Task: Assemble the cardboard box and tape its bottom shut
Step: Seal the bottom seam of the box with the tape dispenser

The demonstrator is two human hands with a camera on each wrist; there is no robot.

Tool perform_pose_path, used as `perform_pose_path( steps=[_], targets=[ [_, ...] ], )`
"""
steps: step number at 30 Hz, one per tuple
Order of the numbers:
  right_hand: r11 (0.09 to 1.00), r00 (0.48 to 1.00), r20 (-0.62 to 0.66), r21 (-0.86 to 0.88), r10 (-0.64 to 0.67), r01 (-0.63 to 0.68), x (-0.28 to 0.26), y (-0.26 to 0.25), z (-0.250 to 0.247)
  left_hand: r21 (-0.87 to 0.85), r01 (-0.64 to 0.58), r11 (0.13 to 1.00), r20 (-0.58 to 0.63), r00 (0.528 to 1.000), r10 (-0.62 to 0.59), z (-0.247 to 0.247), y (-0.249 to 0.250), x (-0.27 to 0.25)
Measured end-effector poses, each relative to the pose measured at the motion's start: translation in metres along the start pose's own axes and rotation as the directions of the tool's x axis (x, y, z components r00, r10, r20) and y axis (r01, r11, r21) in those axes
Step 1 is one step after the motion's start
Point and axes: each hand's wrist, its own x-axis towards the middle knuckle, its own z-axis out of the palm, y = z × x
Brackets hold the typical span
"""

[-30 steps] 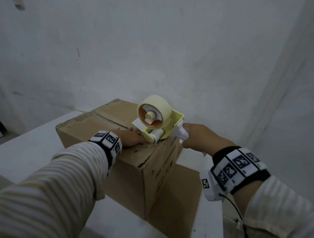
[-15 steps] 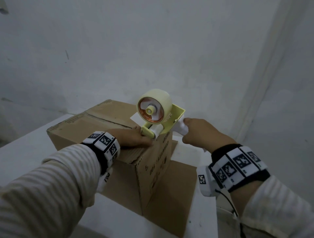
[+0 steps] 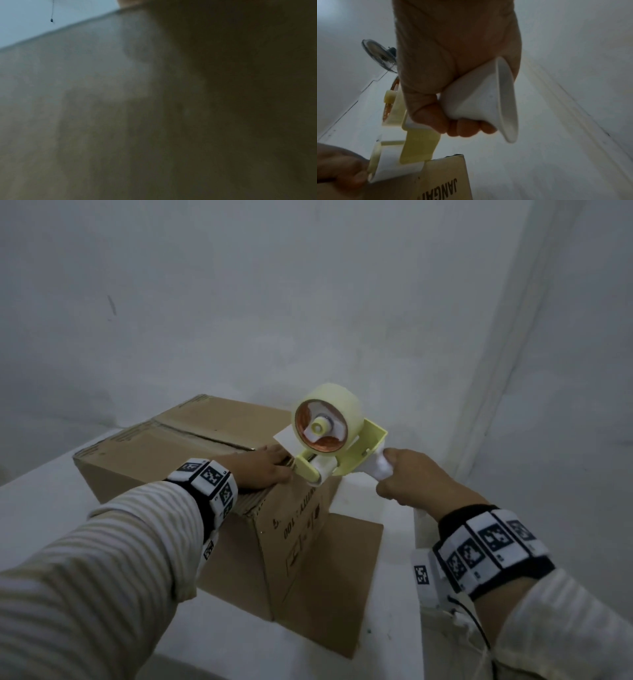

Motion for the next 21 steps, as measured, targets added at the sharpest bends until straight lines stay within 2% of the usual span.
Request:
perform_pose_path(
  steps=[2,6,17,21],
  targets=[
    [1.000,1.000,0.004,-0.002,-0.009,0.009,0.002,0.002,0.006,-0.036,-0.040,0.999,0.054,0.998,0.042,-0.005,0.001,-0.001],
    [0.999,1.000,0.005,-0.038,-0.013,0.013,0.006,0.006,0.010,-0.108,-0.039,0.993,0.160,0.986,0.056,-0.012,-0.003,-0.005],
    [1.000,1.000,0.014,-0.030,-0.001,0.002,0.014,0.010,0.028,-0.018,-0.032,0.999,0.135,0.990,0.034,-0.013,0.007,-0.008],
    [0.999,0.999,0.023,0.031,0.039,-0.039,0.012,0.011,0.043,0.109,-0.012,0.994,0.124,0.992,-0.002,-0.006,0.004,-0.001]
  ],
)
